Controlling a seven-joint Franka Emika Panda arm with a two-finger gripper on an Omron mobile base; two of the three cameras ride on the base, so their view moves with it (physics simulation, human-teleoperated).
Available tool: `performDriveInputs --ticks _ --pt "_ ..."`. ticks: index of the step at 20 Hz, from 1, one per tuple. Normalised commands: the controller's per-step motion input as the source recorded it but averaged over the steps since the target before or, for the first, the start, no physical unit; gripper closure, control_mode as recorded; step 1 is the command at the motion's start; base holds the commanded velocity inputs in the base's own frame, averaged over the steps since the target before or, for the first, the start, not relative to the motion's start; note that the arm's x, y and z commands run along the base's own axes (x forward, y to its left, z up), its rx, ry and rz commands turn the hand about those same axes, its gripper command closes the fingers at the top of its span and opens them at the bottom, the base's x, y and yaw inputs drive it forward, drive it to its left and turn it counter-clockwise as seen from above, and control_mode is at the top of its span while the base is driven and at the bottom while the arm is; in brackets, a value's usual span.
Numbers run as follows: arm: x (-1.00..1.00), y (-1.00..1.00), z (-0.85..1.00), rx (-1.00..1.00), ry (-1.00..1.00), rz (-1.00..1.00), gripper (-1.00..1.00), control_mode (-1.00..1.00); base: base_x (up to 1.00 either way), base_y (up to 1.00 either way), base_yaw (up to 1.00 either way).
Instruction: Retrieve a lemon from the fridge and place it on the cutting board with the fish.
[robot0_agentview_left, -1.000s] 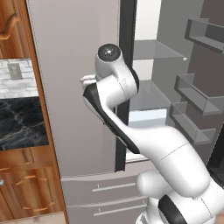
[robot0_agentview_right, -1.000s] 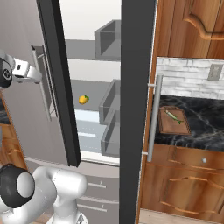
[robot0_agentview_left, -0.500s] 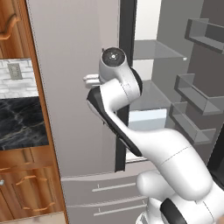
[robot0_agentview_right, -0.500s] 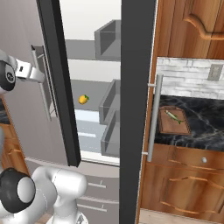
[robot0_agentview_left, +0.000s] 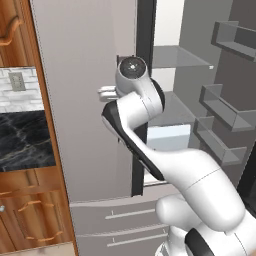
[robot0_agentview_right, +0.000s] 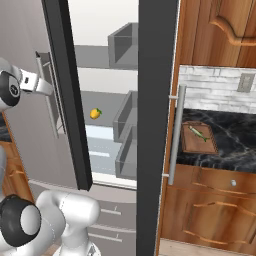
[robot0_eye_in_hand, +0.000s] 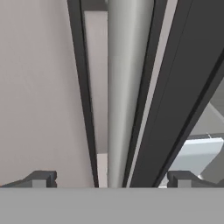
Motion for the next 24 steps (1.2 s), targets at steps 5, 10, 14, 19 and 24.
performDriveInputs --ticks 5,10,14,19,24 --pt "0.11 -0.11 -0.03 0.0 0.0 0.0 -1.0 -1.0 0.0 0.0 0.0" --pt "0.13 0.04 0.0 0.0 0.0 0.0 -1.0 -1.0 0.0 0.0 0.0" --pt "0.22 0.02 -0.02 0.0 0.0 0.0 -1.0 -1.0 0.0 0.0 0.0" --pt "0.24 0.0 -0.1 0.0 0.0 0.0 -1.0 -1.0 0.0 0.0 0.0" --pt "0.18 0.0 -0.14 0.0 0.0 0.0 -1.0 -1.0 0.0 0.0 0.0"
